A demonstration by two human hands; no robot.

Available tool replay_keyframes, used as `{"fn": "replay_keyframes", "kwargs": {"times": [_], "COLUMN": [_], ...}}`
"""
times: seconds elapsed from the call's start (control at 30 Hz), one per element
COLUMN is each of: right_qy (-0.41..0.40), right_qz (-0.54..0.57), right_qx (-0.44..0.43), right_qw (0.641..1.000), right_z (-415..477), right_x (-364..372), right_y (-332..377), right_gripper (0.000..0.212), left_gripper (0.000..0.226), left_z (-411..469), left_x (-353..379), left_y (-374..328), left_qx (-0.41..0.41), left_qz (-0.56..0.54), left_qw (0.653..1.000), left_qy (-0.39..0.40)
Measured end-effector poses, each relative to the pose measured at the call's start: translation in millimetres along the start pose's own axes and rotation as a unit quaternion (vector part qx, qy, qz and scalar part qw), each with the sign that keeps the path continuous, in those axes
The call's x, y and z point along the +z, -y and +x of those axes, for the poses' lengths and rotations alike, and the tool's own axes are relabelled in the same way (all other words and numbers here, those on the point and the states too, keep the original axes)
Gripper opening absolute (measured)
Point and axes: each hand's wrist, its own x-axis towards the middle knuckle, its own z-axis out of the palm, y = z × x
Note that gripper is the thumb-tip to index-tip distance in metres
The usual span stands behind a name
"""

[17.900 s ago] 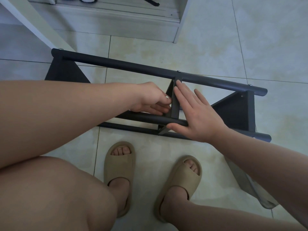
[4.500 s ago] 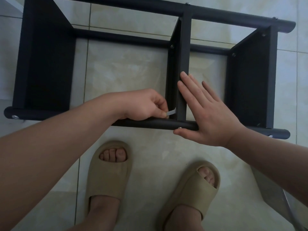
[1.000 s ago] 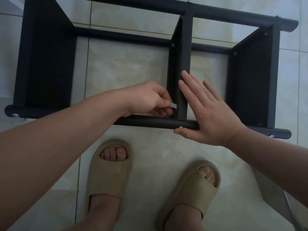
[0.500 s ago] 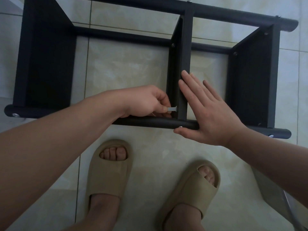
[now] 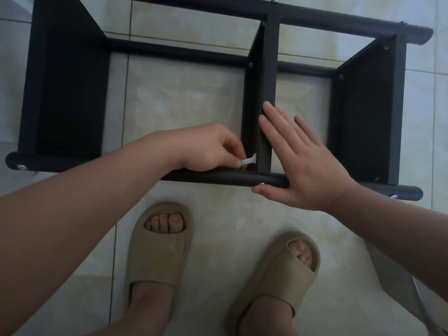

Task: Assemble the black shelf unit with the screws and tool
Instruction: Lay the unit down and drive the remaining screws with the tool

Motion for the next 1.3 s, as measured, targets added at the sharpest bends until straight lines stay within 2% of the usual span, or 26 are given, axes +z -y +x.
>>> {"fn": "replay_keyframes", "kwargs": {"times": [0.27, 0.37, 0.47, 0.57, 0.93, 1.3], "right_qy": [0.0, 0.001, 0.003, 0.0, -0.006, 0.001], "right_qz": [0.0, 0.0, -0.002, 0.001, 0.006, 0.003], "right_qx": [-0.002, -0.003, -0.002, -0.001, -0.002, 0.001], "right_qw": [1.0, 1.0, 1.0, 1.0, 1.0, 1.0], "right_z": [-0.3, -0.1, -0.1, -0.1, -0.3, -0.1], "right_x": [0.7, 0.0, -0.5, -0.3, 1.1, 0.4], "right_y": [-0.2, 0.0, -0.1, 0.2, 0.2, 0.3], "right_gripper": [0.104, 0.104, 0.104, 0.104, 0.105, 0.105], "left_gripper": [0.018, 0.017, 0.012, 0.007, 0.004, 0.013], "left_z": [3.4, 4.6, 5.7, 9.0, 13.0, 14.5], "left_x": [-1.8, 2.3, 5.8, 6.8, 11.8, 12.3], "left_y": [-3.0, -5.3, -9.1, -11.7, -10.1, -10.2], "left_qx": [0.048, 0.01, -0.049, -0.083, -0.042, -0.03], "left_qz": [0.029, -0.102, -0.25, -0.336, -0.336, -0.272], "left_qw": [0.995, 0.993, 0.966, 0.938, 0.937, 0.958], "left_qy": [-0.078, -0.064, -0.033, -0.024, -0.088, -0.083]}}
